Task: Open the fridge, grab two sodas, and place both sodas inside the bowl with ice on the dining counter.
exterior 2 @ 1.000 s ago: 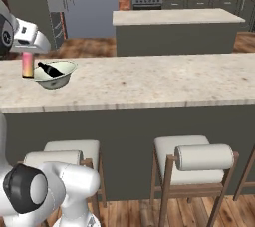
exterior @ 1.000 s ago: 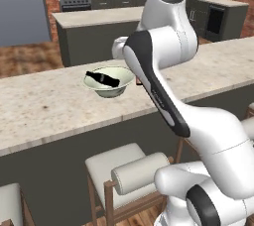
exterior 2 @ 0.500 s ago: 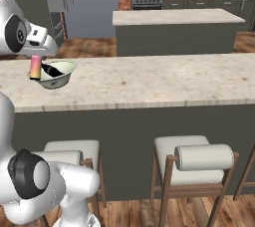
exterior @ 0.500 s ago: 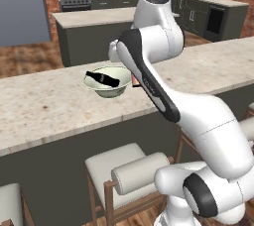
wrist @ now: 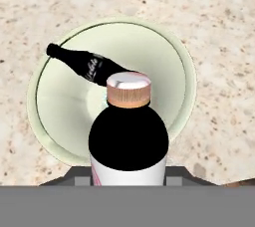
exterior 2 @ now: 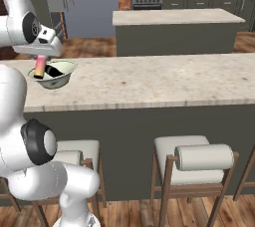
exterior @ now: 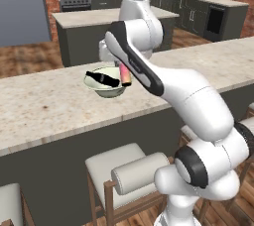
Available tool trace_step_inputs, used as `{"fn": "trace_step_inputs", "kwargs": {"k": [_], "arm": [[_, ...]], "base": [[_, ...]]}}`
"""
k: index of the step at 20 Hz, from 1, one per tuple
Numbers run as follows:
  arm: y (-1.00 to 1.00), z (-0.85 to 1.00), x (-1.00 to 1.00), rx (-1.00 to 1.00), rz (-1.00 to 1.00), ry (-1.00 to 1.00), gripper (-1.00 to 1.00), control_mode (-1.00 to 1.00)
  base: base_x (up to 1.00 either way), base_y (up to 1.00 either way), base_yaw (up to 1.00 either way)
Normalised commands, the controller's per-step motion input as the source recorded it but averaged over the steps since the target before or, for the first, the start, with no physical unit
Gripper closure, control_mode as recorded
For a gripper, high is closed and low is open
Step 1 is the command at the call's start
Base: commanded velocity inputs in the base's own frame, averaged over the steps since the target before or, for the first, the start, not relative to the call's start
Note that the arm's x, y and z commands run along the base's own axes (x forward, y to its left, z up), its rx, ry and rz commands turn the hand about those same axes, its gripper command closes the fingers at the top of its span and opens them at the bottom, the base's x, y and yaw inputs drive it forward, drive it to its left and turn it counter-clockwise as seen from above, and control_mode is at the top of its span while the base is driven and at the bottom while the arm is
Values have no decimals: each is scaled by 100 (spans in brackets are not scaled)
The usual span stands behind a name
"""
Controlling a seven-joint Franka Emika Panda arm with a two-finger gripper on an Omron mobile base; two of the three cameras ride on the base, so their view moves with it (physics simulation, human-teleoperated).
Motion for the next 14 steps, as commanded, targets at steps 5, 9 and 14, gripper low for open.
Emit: {"fn": "trace_step_inputs", "kwargs": {"k": [5,9,14], "arm": [[22,-22,50,-2,-1,15,100,-100],[23,-42,28,-5,-2,10,100,-100],[11,-37,10,-4,-2,5,100,-100]], "base": [[0,0,0],[0,0,0],[0,0,0]]}}
